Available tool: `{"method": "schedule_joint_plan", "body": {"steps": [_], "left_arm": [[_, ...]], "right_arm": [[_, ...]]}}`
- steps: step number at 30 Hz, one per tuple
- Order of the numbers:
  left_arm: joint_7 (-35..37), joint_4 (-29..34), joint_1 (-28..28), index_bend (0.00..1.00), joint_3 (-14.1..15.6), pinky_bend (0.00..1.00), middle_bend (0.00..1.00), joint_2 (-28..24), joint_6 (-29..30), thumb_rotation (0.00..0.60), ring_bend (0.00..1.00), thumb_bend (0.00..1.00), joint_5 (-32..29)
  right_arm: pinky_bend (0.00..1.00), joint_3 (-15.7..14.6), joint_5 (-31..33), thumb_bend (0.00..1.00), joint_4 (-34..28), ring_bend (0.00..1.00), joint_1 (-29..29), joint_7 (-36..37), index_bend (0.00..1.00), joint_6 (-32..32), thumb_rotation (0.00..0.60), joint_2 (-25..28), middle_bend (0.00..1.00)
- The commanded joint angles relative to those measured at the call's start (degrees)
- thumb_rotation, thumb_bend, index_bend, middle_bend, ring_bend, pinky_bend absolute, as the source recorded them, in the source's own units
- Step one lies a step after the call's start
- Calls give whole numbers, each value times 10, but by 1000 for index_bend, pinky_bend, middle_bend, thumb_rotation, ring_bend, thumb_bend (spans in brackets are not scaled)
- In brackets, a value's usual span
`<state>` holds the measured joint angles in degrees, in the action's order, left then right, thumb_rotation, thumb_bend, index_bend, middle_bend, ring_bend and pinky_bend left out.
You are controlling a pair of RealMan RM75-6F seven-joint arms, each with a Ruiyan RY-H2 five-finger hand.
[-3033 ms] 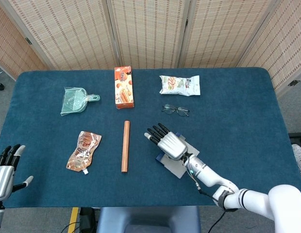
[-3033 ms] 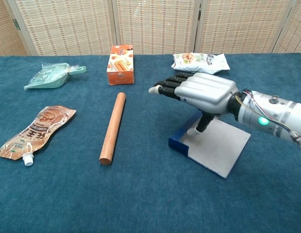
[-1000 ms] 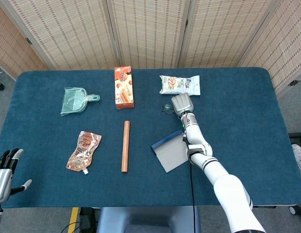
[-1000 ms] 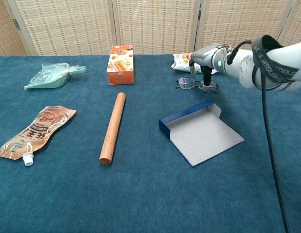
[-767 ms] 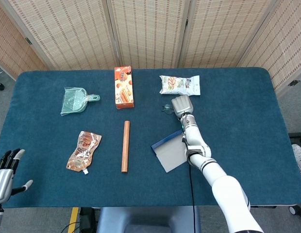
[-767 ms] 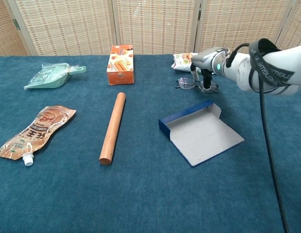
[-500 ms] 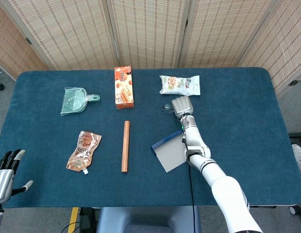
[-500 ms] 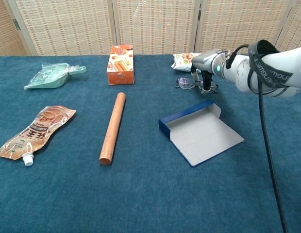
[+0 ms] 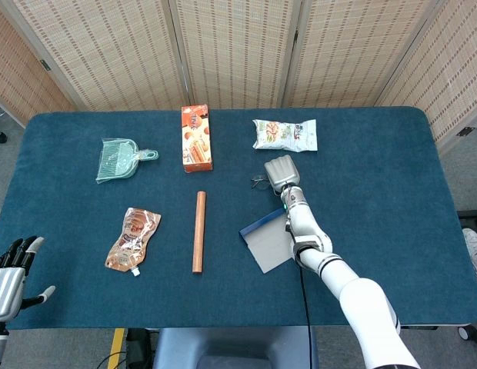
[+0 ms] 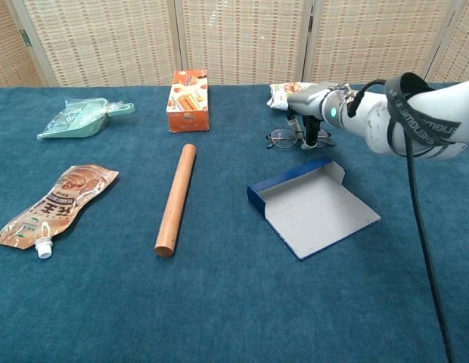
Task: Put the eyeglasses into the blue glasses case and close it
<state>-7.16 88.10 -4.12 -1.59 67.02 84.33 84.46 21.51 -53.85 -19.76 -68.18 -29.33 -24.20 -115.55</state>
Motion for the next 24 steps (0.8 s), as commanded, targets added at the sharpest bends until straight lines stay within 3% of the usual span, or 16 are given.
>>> {"method": "schedule_joint_plan", "body": {"steps": [1,18,24], "left_arm": [[0,1,0,121,0,258,117,1,0,600,97,188,1],[7,-5,1,121,1,258,117,2,1,600,97,189,1],[10,-5,2,121,1,258,117,2,5,600,97,188,2]], "right_arm": [[856,-5,-7,307,-6,1000,3,8,506,-5,600,4,860],[856,-22,-41,451,-17,1000,12,49,611,-22,600,8,878],[856,-30,-66,506,-63,1000,25,83,631,-47,600,36,869]]}}
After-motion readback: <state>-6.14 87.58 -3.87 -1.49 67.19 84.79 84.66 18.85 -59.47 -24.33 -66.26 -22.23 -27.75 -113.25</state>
